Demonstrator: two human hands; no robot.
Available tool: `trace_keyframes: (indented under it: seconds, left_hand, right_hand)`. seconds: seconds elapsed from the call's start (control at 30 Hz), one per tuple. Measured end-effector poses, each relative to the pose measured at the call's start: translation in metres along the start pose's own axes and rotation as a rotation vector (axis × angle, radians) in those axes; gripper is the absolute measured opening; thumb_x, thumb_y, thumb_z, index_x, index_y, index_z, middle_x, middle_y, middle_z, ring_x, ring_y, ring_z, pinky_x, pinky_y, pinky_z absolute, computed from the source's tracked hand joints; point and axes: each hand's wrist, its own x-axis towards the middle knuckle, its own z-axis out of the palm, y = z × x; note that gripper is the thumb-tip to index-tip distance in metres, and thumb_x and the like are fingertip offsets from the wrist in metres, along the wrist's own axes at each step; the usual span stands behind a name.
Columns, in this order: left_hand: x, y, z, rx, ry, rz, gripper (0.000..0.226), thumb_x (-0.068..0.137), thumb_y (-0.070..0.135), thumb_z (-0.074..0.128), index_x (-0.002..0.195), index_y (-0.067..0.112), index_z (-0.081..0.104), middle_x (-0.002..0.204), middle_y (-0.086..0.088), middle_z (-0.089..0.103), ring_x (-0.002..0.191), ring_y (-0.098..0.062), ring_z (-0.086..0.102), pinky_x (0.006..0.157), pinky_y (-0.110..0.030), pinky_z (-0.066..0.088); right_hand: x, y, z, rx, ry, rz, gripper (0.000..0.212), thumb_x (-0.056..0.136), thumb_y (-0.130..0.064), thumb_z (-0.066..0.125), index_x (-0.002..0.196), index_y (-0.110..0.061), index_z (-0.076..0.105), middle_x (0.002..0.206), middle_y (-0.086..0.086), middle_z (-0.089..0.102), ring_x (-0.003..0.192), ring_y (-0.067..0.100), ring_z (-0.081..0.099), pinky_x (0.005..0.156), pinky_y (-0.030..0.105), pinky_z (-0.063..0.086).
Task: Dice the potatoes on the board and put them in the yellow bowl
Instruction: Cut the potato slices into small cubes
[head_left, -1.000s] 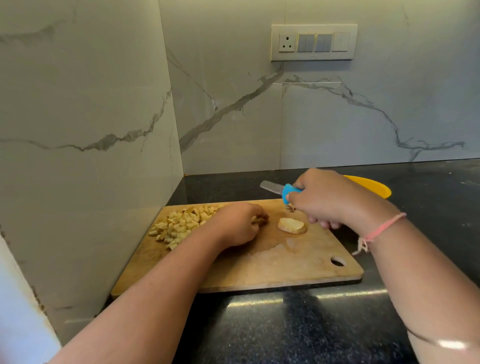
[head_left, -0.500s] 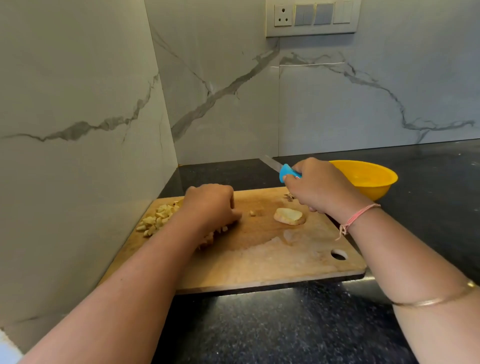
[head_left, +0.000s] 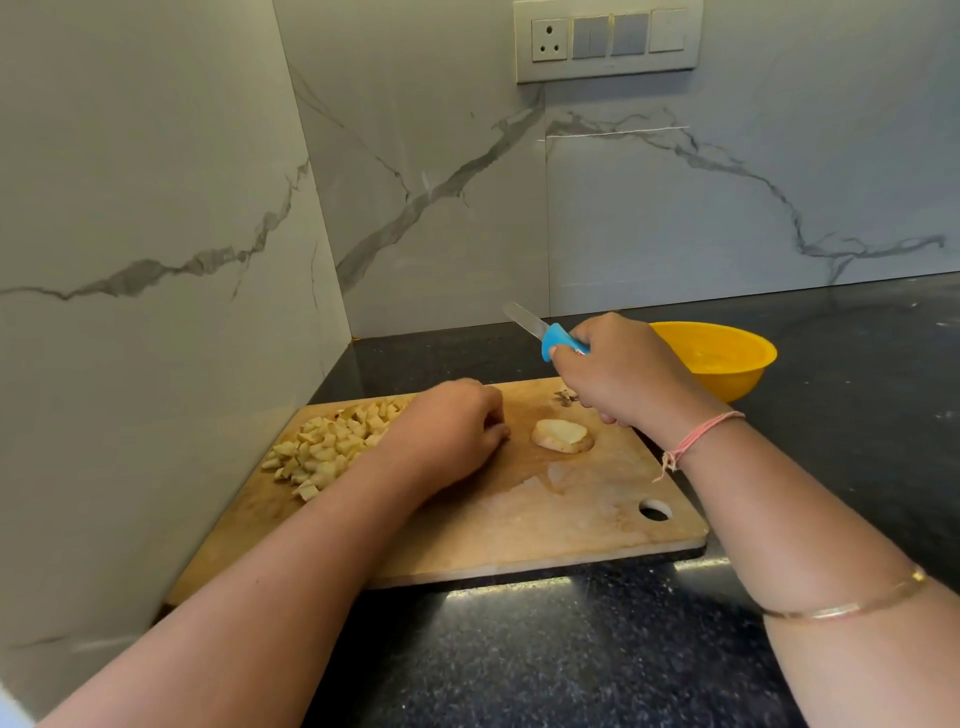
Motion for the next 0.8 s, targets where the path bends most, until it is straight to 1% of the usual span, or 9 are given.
trace_keyframes:
  seconds: [0.07, 0.17, 0.27, 0.37, 0.4, 0.47, 0.53, 0.67, 0.8]
  left_hand:
    - [0.001, -0.004, -0.001, 0.091, 0.021, -0.083, 0.017, 0.096, 0.030, 0.052, 0.104, 0.017, 0.061, 0.101, 0.000, 0.059, 0.091, -0.016, 0.056, 0.086, -0.035, 0.052]
    - [0.000, -0.013, -0.007, 0.271, 0.029, -0.198, 0.016, 0.096, 0.024, 0.052, 0.110, 0.020, 0.059, 0.104, -0.001, 0.059, 0.098, -0.020, 0.054, 0.093, -0.041, 0.047]
    - [-0.001, -0.013, -0.009, 0.230, 0.068, -0.242, 0.022, 0.095, 0.020, 0.052, 0.117, 0.025, 0.058, 0.114, 0.001, 0.059, 0.106, -0.020, 0.053, 0.096, -0.042, 0.045]
    - [0.001, -0.002, -0.006, 0.112, 0.212, -0.160, 0.028, 0.097, 0.034, 0.050, 0.123, 0.026, 0.055, 0.118, 0.004, 0.061, 0.106, -0.017, 0.055, 0.097, -0.041, 0.045]
    - [0.002, 0.004, -0.005, 0.043, 0.204, -0.108, 0.036, 0.095, 0.042, 0.050, 0.128, 0.026, 0.053, 0.120, 0.006, 0.060, 0.109, -0.015, 0.055, 0.098, -0.041, 0.045]
    - [0.003, 0.017, 0.000, -0.058, 0.098, -0.002, 0.053, 0.090, 0.054, 0.051, 0.135, 0.025, 0.047, 0.125, 0.007, 0.059, 0.112, -0.014, 0.054, 0.099, -0.041, 0.045]
    - [0.006, 0.027, 0.006, -0.059, 0.012, 0.058, 0.061, 0.087, 0.060, 0.052, 0.135, 0.022, 0.049, 0.122, 0.006, 0.061, 0.107, -0.013, 0.056, 0.093, -0.038, 0.049]
    - [0.013, 0.029, 0.012, -0.105, 0.003, 0.105, 0.054, 0.088, 0.055, 0.055, 0.127, 0.017, 0.057, 0.115, 0.001, 0.062, 0.098, -0.012, 0.056, 0.087, -0.033, 0.051]
    - [0.015, 0.021, 0.012, -0.067, 0.019, 0.084, 0.051, 0.086, 0.059, 0.055, 0.118, 0.019, 0.061, 0.109, 0.001, 0.061, 0.096, -0.014, 0.054, 0.086, -0.036, 0.050]
  right_hand:
    - [0.000, 0.001, -0.001, 0.002, 0.005, 0.005, 0.030, 0.097, -0.032, 0.045, 0.113, -0.012, 0.060, 0.082, 0.003, 0.059, 0.058, 0.010, 0.049, 0.049, 0.017, 0.040]
    - [0.000, 0.002, -0.001, 0.006, 0.014, 0.005, 0.030, 0.096, -0.032, 0.045, 0.112, -0.012, 0.060, 0.084, 0.004, 0.060, 0.061, 0.011, 0.051, 0.051, 0.018, 0.042]
    - [0.000, 0.002, -0.001, 0.015, 0.020, 0.000, 0.030, 0.096, -0.032, 0.045, 0.112, -0.012, 0.059, 0.084, 0.004, 0.059, 0.061, 0.011, 0.051, 0.051, 0.018, 0.041]
    - [0.000, 0.001, -0.001, 0.027, 0.021, -0.003, 0.029, 0.096, -0.032, 0.045, 0.112, -0.011, 0.060, 0.084, 0.004, 0.059, 0.060, 0.010, 0.050, 0.050, 0.017, 0.040]
    - [-0.001, 0.001, -0.002, 0.030, 0.020, -0.003, 0.029, 0.096, -0.032, 0.045, 0.112, -0.011, 0.060, 0.084, 0.004, 0.059, 0.060, 0.011, 0.050, 0.051, 0.018, 0.041]
    - [-0.001, 0.001, -0.002, 0.033, 0.018, -0.002, 0.029, 0.096, -0.031, 0.045, 0.111, -0.011, 0.059, 0.084, 0.004, 0.060, 0.062, 0.011, 0.052, 0.052, 0.019, 0.042]
    - [-0.001, 0.000, -0.002, 0.035, 0.013, 0.000, 0.029, 0.096, -0.031, 0.045, 0.111, -0.011, 0.059, 0.084, 0.005, 0.060, 0.064, 0.013, 0.053, 0.052, 0.018, 0.042]
    - [-0.001, -0.001, -0.002, 0.031, 0.008, 0.008, 0.029, 0.096, -0.030, 0.045, 0.114, -0.012, 0.059, 0.085, 0.005, 0.060, 0.068, 0.014, 0.055, 0.053, 0.019, 0.042]
    - [-0.002, -0.002, -0.001, 0.028, -0.018, 0.020, 0.029, 0.096, -0.031, 0.045, 0.113, -0.011, 0.059, 0.080, 0.004, 0.058, 0.057, 0.010, 0.048, 0.048, 0.018, 0.038]
